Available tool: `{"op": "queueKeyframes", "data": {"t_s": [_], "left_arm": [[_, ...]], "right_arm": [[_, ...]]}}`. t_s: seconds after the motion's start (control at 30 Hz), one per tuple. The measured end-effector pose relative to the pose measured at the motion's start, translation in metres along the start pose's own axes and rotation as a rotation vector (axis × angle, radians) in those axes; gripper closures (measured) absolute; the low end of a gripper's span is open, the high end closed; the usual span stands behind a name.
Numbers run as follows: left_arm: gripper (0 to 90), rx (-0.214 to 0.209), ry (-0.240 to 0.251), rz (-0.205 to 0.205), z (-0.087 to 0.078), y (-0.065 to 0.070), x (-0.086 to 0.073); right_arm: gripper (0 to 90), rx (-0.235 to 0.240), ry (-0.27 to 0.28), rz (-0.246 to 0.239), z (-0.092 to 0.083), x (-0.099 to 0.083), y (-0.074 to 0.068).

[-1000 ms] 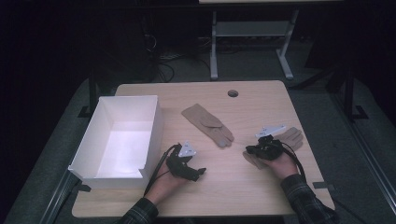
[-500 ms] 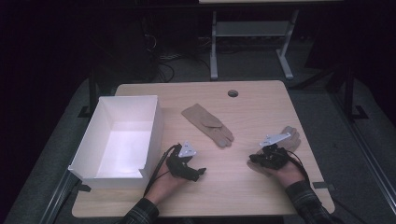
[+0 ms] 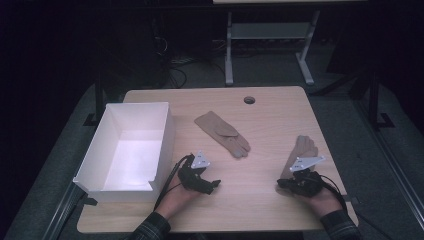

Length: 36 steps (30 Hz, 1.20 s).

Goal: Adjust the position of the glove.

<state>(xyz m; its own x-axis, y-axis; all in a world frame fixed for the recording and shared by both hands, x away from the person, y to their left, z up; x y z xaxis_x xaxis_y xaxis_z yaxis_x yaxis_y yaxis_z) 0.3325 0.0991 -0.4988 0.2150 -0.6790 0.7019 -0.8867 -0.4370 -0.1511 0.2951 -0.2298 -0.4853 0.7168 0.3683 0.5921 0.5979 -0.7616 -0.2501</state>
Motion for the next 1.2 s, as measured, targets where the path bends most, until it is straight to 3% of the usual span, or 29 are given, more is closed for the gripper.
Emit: {"op": "queueKeyframes", "data": {"t_s": [0.2, 0.37, 0.47, 0.5, 0.7, 0.77, 0.87, 0.9, 1.03, 1.2], "left_arm": [[12.9, 0.0, 0.0, -0.001, 0.0, 0.0, 0.0], [12.9, 0.0, 0.0, -0.001, 0.0, 0.0, 0.0], [12.9, 0.0, 0.0, 0.0, 0.0, 0.0, 0.0], [12.9, 0.0, 0.0, -0.001, 0.0, 0.0, 0.0], [12.9, 0.0, 0.003, -0.004, 0.0, 0.0, 0.0], [12.9, 0.0, 0.007, -0.01, 0.0, 0.001, 0.0], [12.9, 0.004, 0.005, 0.002, 0.0, 0.0, 0.0], [12.9, 0.004, 0.005, 0.005, 0.0, 0.0, 0.0], [12.9, 0.001, 0.005, -0.003, 0.0, 0.0, 0.0], [12.9, 0.001, 0.006, -0.002, 0.0, 0.0, 0.0]], "right_arm": [[90.0, -0.008, 0.0, 0.01, -0.014, -0.017, -0.002], [90.0, -0.016, 0.017, 0.014, -0.016, -0.011, 0.003], [90.0, -0.041, 0.056, 0.041, -0.02, 0.0, 0.016], [90.0, -0.064, 0.08, 0.052, -0.02, 0.008, 0.026], [90.0, -0.106, 0.111, 0.103, -0.021, 0.02, 0.048], [90.0, -0.14, 0.123, 0.111, -0.019, 0.027, 0.062], [90.0, -0.154, 0.129, 0.135, -0.017, 0.032, 0.069], [90.0, -0.182, 0.139, 0.142, -0.015, 0.038, 0.077], [90.0, -0.201, 0.142, 0.148, -0.01, 0.043, 0.085], [90.0, -0.224, 0.104, 0.155, -0.001, 0.042, 0.093]]}}
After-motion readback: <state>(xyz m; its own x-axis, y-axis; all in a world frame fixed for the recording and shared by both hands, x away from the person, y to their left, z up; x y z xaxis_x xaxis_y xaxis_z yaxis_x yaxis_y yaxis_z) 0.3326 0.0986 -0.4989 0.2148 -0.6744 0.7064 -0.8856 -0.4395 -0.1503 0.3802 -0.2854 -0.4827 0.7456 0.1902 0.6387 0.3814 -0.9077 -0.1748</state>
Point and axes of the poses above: each handheld gripper's, and its own axes: z roughly forward along the jaws, x roughly out of its top, y roughly to its right, the point moved 3 cm from there along z, roughly forward along the jaws, and after that the axes turned 12 degrees about z, right-handed, at the moved point
